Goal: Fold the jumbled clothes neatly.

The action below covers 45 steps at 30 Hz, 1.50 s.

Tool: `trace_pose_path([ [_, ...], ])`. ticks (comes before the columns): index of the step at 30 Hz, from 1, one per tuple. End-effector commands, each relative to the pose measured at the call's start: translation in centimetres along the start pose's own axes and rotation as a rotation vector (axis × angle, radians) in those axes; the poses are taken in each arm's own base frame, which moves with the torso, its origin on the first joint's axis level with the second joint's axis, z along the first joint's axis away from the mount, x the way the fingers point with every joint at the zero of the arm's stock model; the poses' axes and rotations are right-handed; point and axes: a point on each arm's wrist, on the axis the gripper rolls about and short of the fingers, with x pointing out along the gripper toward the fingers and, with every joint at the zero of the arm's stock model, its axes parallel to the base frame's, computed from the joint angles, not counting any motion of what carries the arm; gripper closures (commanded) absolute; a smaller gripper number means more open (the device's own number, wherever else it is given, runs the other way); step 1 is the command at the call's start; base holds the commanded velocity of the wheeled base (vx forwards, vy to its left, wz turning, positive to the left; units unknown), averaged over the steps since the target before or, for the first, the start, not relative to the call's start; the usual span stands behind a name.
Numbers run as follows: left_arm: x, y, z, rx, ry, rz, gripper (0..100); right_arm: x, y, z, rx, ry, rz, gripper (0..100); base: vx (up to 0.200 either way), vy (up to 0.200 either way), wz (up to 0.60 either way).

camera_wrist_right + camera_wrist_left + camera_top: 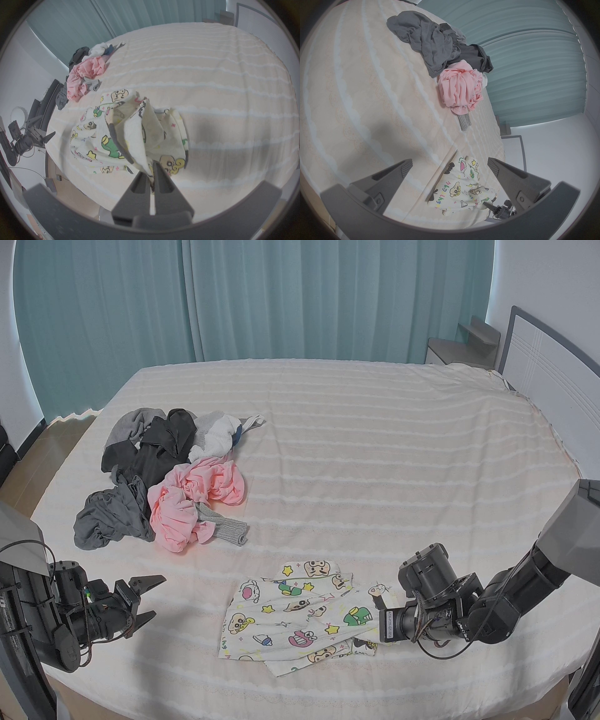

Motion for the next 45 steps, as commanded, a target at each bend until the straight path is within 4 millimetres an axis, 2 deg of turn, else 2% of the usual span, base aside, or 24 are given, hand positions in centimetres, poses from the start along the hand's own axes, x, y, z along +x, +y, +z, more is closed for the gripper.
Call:
trace_pose_path([
  [1,0.0,-0.1,0.1,0.007,-0.007,-0.01,0,0.1,-1.0,-0.9,0.007,0.041,-0.016,100,0.0,0.0,0.0],
  [6,0.0,-0.1,0.1,0.007,-0.007,-0.01,0,0.1,-1.6,-1.8,0.012,0.085,-0.021,100,0.0,0.0,0.0],
  [14,0.0,-0.1,0.1,0.007,-0.007,-0.01,0,1.6,-2.5,-3.3,0.012,0.16,-0.065,100,0.0,0.0,0.0],
  [22,0.0,-0.1,0.1,0.007,-0.007,-0.01,0,1.9,-2.6,-3.9,0.006,0.184,-0.075,100,0.0,0.0,0.0],
  [23,0.0,-0.1,0.1,0.007,-0.007,-0.01,0,1.9,-2.6,-3.9,0.008,0.183,-0.076,0,0.0,0.0,0.0],
  [28,0.1,0.0,0.1,0.006,-0.007,-0.009,0,1.4,-2.5,-3.7,0.011,0.162,-0.063,0,0.0,0.0,0.0],
  [32,0.1,0.0,0.1,0.006,-0.007,-0.009,0,0.2,-2.7,-3.3,0.02,0.125,-0.05,0,0.0,0.0,0.0],
  [38,0.1,0.0,0.1,0.006,-0.007,-0.009,0,-2.8,-2.8,-1.5,0.061,0.016,0.021,0,0.0,0.0,0.0],
  [39,0.1,0.0,0.1,0.006,-0.007,-0.009,0,-4.0,-2.7,-0.7,0.09,-0.015,0.076,0,0.0,0.0,0.0],
  [40,0.1,0.0,0.1,0.006,-0.007,-0.009,0,-4.0,-2.7,-0.7,0.09,-0.015,0.076,0,0.0,0.0,0.0],
  [41,0.1,0.0,0.1,0.005,-0.006,-0.008,0,-5.0,-2.6,0.3,0.135,-0.045,0.137,0,0.0,0.0,0.0],
  [45,0.1,0.0,0.1,0.004,-0.005,-0.007,0,-5.1,-3.4,2.4,0.205,-0.095,0.146,0,0.0,0.0,0.0],
])
